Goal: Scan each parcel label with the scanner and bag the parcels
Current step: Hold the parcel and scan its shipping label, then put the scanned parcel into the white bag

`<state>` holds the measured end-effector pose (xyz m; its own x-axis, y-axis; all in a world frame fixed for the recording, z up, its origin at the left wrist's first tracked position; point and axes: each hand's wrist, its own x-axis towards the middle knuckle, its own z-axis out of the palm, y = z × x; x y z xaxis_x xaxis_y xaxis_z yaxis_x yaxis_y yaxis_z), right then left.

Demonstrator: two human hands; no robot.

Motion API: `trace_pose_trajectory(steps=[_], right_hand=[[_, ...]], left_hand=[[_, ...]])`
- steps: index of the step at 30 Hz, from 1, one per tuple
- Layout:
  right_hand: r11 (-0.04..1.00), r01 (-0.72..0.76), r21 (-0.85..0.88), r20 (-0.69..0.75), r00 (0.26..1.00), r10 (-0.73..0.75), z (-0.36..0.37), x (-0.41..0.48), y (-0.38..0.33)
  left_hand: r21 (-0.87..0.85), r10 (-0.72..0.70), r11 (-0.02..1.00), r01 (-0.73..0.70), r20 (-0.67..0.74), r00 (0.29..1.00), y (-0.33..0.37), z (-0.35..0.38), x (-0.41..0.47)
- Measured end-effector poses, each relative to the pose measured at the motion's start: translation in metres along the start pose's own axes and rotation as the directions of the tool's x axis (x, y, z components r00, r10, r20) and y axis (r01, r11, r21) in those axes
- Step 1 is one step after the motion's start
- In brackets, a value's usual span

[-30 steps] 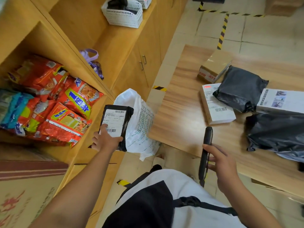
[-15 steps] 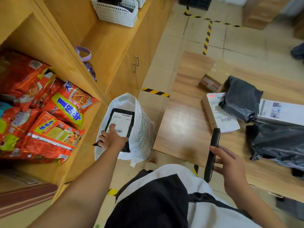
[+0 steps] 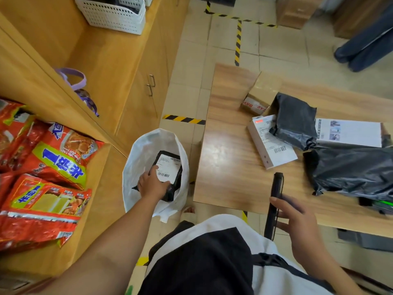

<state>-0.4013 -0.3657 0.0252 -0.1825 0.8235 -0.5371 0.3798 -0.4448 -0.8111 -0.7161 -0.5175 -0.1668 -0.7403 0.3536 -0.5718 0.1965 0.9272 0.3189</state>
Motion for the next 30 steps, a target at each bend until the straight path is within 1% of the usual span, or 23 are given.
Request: trace_pose_trajectory(steps=[2,3,5,6,8,11,15,17,19,21,23,27,30], right_hand=[[1.000,-0.007,0.005,-0.010,1.000,0.007,0.000,-0.001,0.000],[1.000,-0.011,0.008,-0.013,1.000,0.011,0.001,-0.001,0.001],[1.000,-0.016,0.016,-0.021,1.000,0.016,0.002,-0.002,0.002],[1.000,-0.015,0.017,-0.023,1.000,0.016,0.003,-0.002,0.002],[1.000,-0.012,0.007,-0.023,1.000,0.012,0.005,-0.001,0.002],[1.000,-0.016,-0.009,-0.018,1.000,0.016,0.008,0.002,0.001],[0.999,-0.019,-0.028,0.000,1.000,0.019,0.014,0.007,0.001],[0.999,-0.016,-0.045,0.012,1.000,0.017,0.018,0.008,0.001],[0.998,-0.016,-0.063,0.024,1.000,0.018,0.021,0.010,0.001],[0.997,-0.020,-0.073,0.040,0.999,0.023,0.024,0.012,0.000],[0.996,-0.027,-0.081,0.056,0.998,0.032,0.026,0.013,-0.001],[0.995,-0.025,-0.101,0.081,0.996,0.033,0.029,0.015,0.000],[0.992,-0.036,-0.118,0.082,0.996,0.045,0.031,0.017,0.003]], left_hand=[[0.096,0.012,0.995,-0.022,0.108,0.994,-0.001,0.012,-0.004],[0.096,0.020,0.995,-0.040,0.197,0.980,-0.001,0.017,-0.007],[-0.060,0.059,0.997,-0.039,0.383,0.922,-0.001,0.029,-0.014],[-0.127,0.092,0.991,-0.040,0.437,0.895,-0.002,0.033,-0.019],[-0.168,0.122,0.985,-0.045,0.484,0.866,-0.004,0.040,-0.029],[-0.182,0.144,0.981,-0.065,0.466,0.873,-0.008,0.049,-0.037],[-0.216,0.108,0.976,-0.022,0.396,0.912,-0.011,0.051,-0.037],[-0.155,0.032,0.988,0.023,0.342,0.939,-0.016,0.050,-0.034],[-0.038,-0.100,0.993,0.115,0.278,0.955,-0.022,0.046,-0.032],[0.025,-0.221,0.975,0.222,0.268,0.938,-0.031,0.042,-0.031],[-0.002,-0.288,0.953,0.303,0.305,0.908,-0.042,0.040,-0.031],[-0.095,-0.321,0.921,0.379,0.367,0.873,-0.068,0.043,-0.031],[-0.117,-0.361,0.903,0.414,0.318,0.877,-0.078,0.049,-0.033]])
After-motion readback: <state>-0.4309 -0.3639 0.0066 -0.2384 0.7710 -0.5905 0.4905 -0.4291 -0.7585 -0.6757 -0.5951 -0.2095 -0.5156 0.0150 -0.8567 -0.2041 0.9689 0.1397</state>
